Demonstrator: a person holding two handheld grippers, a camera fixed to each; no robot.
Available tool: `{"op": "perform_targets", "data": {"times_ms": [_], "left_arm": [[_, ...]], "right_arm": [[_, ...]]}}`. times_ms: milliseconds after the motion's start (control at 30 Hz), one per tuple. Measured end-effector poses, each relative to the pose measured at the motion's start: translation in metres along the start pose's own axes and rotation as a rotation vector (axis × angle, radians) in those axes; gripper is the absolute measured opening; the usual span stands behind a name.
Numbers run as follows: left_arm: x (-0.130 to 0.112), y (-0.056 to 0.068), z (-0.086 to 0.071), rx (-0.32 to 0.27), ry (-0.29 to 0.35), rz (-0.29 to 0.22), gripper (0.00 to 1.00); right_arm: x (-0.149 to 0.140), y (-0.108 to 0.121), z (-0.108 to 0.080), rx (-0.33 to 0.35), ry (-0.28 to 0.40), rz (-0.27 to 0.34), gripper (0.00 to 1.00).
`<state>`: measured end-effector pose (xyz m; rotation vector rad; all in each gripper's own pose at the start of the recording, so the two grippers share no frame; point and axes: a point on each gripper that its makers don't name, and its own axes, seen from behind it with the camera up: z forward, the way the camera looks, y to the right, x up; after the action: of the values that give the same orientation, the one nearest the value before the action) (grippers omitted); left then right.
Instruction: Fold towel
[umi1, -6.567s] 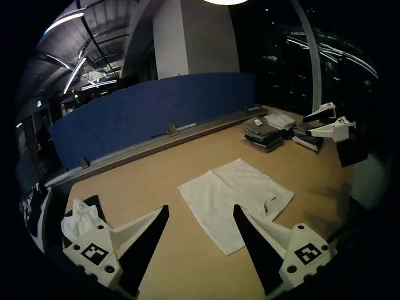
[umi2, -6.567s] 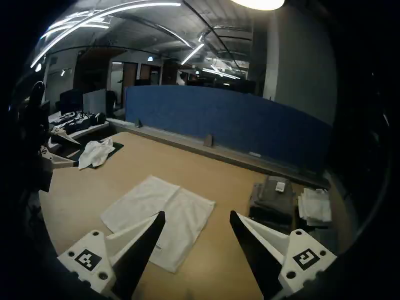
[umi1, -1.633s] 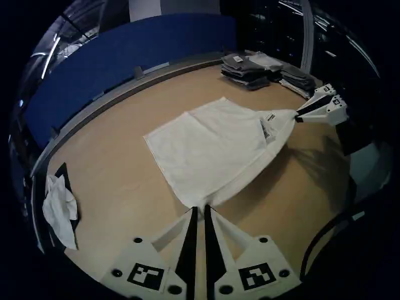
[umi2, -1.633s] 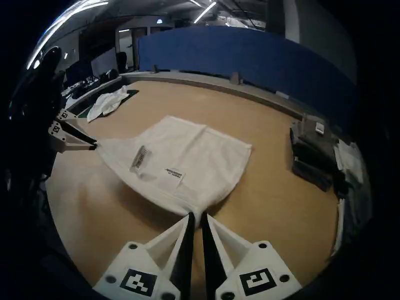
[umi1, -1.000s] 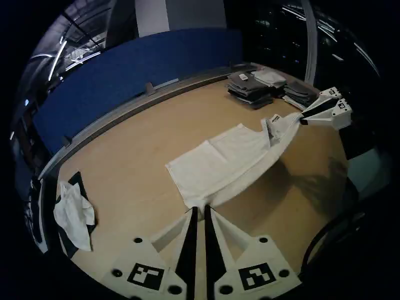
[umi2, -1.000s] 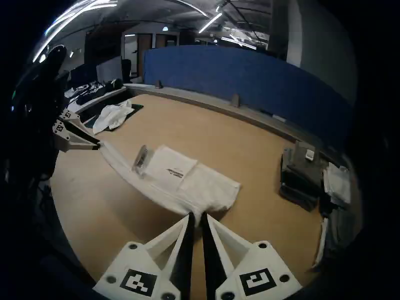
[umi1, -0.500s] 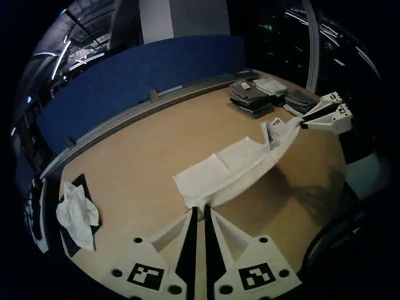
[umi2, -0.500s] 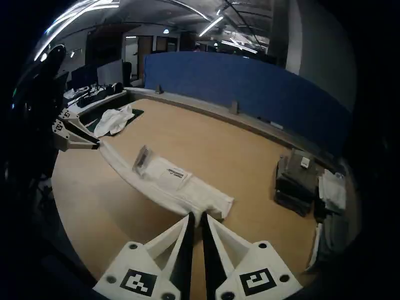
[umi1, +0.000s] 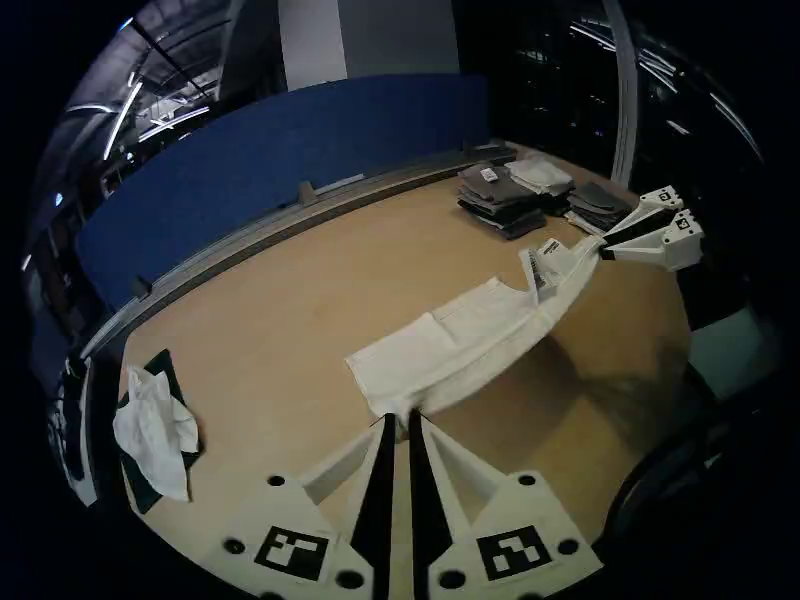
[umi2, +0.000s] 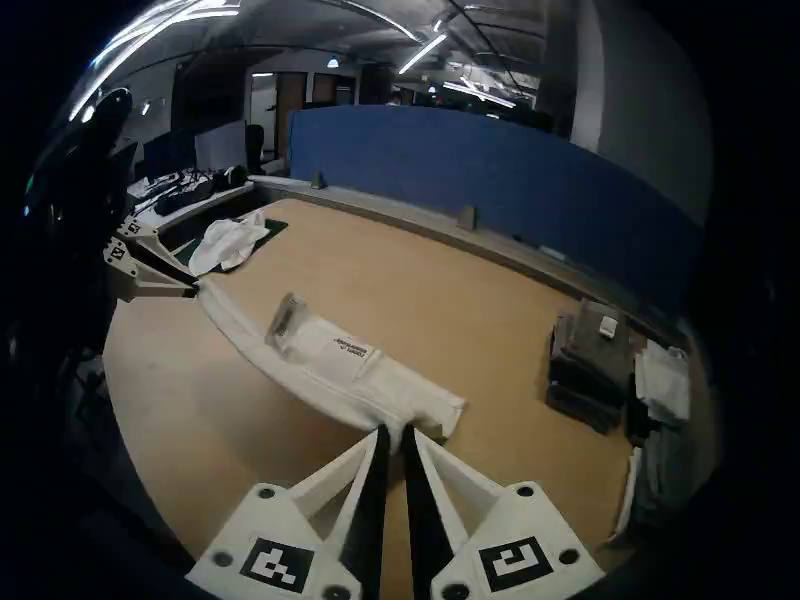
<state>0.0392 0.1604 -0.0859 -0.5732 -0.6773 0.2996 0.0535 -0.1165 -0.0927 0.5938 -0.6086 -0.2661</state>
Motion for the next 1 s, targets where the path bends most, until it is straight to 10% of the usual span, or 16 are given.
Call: {"op": "perform_targets", "data": {"times_ms": [567, 1000], "left_arm": [[-0.001, -0.002, 0.017, -0.004, -0.019, -0.009, 0.09], [0.000, -0.014, 0.061, -0.007, -0.052, -0.037, 0.09]], "right_arm": [[-0.003, 0.008, 0.013, 0.002, -0.030, -0.001, 0.11], [-0.010, 0.024, 0.056, 0.001, -0.076, 0.013, 0.11]]}}
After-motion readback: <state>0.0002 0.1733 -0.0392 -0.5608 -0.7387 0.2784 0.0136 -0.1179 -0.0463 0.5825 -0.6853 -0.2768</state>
